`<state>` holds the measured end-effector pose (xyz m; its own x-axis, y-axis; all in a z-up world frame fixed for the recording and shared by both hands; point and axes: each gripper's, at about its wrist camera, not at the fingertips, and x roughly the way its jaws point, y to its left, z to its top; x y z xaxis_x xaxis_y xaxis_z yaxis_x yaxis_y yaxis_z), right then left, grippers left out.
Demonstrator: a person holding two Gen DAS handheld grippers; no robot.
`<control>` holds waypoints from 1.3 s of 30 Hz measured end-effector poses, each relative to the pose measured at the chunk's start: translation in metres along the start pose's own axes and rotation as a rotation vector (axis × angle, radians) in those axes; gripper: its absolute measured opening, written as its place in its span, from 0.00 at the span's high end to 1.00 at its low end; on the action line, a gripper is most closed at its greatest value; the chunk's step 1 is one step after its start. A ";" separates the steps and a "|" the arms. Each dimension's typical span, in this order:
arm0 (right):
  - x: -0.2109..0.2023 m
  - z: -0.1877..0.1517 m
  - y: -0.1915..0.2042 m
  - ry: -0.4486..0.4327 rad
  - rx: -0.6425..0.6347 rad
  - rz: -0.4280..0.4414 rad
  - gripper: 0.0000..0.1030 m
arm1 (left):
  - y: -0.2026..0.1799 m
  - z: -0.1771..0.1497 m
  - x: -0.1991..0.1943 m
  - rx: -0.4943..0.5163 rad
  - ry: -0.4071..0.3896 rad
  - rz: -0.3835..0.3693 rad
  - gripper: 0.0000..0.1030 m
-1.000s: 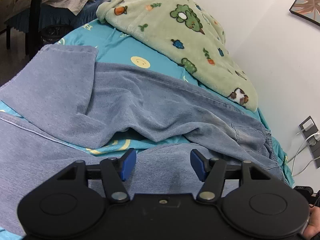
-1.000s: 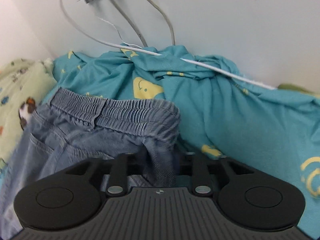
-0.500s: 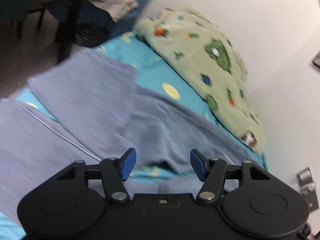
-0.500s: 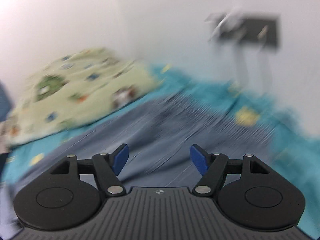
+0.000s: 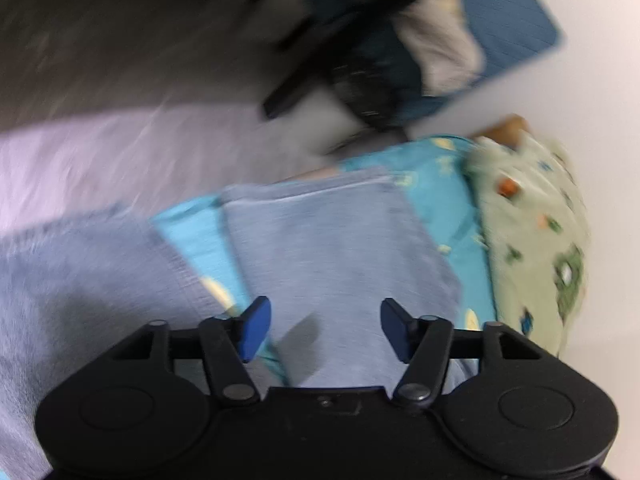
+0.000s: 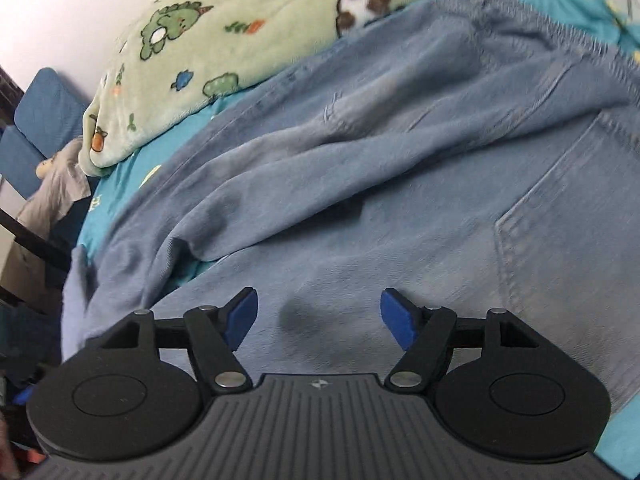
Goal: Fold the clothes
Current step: 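Grasp the folded leg hem with the left gripper and lift it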
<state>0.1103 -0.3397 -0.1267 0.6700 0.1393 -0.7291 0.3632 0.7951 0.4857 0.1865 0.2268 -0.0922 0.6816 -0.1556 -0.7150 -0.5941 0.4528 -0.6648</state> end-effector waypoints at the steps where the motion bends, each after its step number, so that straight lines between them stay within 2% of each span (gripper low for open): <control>1: -0.001 0.000 0.000 0.009 0.030 0.012 0.31 | 0.007 0.002 0.003 -0.040 0.009 0.001 0.47; 5: -0.009 -0.007 -0.002 0.033 0.122 0.102 0.31 | 0.019 0.015 0.016 -0.105 0.026 -0.001 0.47; 8: -0.008 -0.007 -0.002 0.041 0.144 0.085 0.30 | 0.022 0.019 0.026 -0.072 0.016 0.050 0.47; 15: 0.003 -0.008 -0.007 0.104 0.184 0.098 0.29 | 0.015 0.025 0.044 0.034 -0.033 0.021 0.47; 19: 0.008 -0.007 -0.005 0.121 0.170 0.111 0.29 | 0.015 0.026 0.049 0.045 -0.049 0.027 0.48; 21: 0.010 -0.006 -0.004 0.126 0.166 0.114 0.29 | 0.015 0.027 0.051 0.046 -0.056 0.032 0.66; 22: 0.010 -0.006 -0.004 0.127 0.164 0.114 0.29 | 0.015 0.027 0.052 0.047 -0.060 0.034 0.70; 23: 0.011 -0.006 -0.003 0.127 0.161 0.114 0.29 | 0.016 0.027 0.053 0.048 -0.063 0.037 0.82; 24: 0.011 -0.005 -0.003 0.127 0.156 0.114 0.29 | 0.016 0.027 0.054 0.048 -0.067 0.039 0.97; 26: 0.012 -0.005 -0.002 0.123 0.145 0.114 0.29 | 0.013 0.027 0.051 0.058 -0.090 0.052 0.98; 29: 0.010 -0.004 -0.003 0.110 0.125 0.106 0.29 | 0.007 0.030 0.028 0.019 -0.161 0.003 0.98; 33: 0.007 -0.004 -0.003 0.086 0.095 0.083 0.29 | -0.001 0.033 -0.023 0.032 -0.342 -0.100 0.98; 36: 0.004 -0.003 -0.006 0.075 0.102 0.071 0.30 | 0.013 0.037 -0.051 -0.012 -0.434 -0.062 0.98; 39: 0.000 -0.003 -0.008 0.053 0.100 0.056 0.30 | 0.042 0.045 -0.045 -0.112 -0.344 0.033 0.98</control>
<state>0.1059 -0.3442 -0.1317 0.6573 0.2151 -0.7223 0.3903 0.7227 0.5704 0.1506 0.2921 -0.0781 0.7539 0.1706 -0.6345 -0.6483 0.3502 -0.6761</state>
